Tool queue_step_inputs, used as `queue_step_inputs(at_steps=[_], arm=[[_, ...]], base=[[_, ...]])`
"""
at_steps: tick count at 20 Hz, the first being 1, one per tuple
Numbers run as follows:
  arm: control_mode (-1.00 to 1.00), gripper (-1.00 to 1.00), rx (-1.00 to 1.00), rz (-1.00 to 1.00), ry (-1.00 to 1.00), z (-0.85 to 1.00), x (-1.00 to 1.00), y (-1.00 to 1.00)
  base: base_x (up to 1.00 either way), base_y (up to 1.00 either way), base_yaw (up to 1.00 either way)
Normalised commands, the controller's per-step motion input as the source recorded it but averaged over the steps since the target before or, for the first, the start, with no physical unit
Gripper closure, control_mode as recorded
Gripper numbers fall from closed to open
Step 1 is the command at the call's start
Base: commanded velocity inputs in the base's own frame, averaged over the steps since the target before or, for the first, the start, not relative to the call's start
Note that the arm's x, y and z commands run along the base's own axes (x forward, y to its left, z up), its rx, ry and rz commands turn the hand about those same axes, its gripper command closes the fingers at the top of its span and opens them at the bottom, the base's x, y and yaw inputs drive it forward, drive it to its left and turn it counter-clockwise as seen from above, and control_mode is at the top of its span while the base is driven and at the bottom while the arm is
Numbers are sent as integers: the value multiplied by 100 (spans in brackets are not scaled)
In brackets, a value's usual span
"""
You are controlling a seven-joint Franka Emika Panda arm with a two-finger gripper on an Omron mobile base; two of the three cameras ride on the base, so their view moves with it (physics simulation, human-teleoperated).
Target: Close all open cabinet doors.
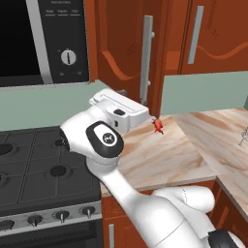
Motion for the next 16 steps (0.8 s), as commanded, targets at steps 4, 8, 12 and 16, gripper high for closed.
queue_step_inputs(at_steps=[4, 8, 12, 16], arm=[[-100, -100, 2, 0, 0, -5, 6, -54], [-100, -100, 0, 0, 0, -6, 13, -41], [-100, -100, 0, 0, 0, -7, 20, -27], [-100, -100, 0, 0, -1, -9, 26, -17]], base=[[0, 0, 0], [0, 0, 0], [0, 0, 0], [0, 0, 0]])
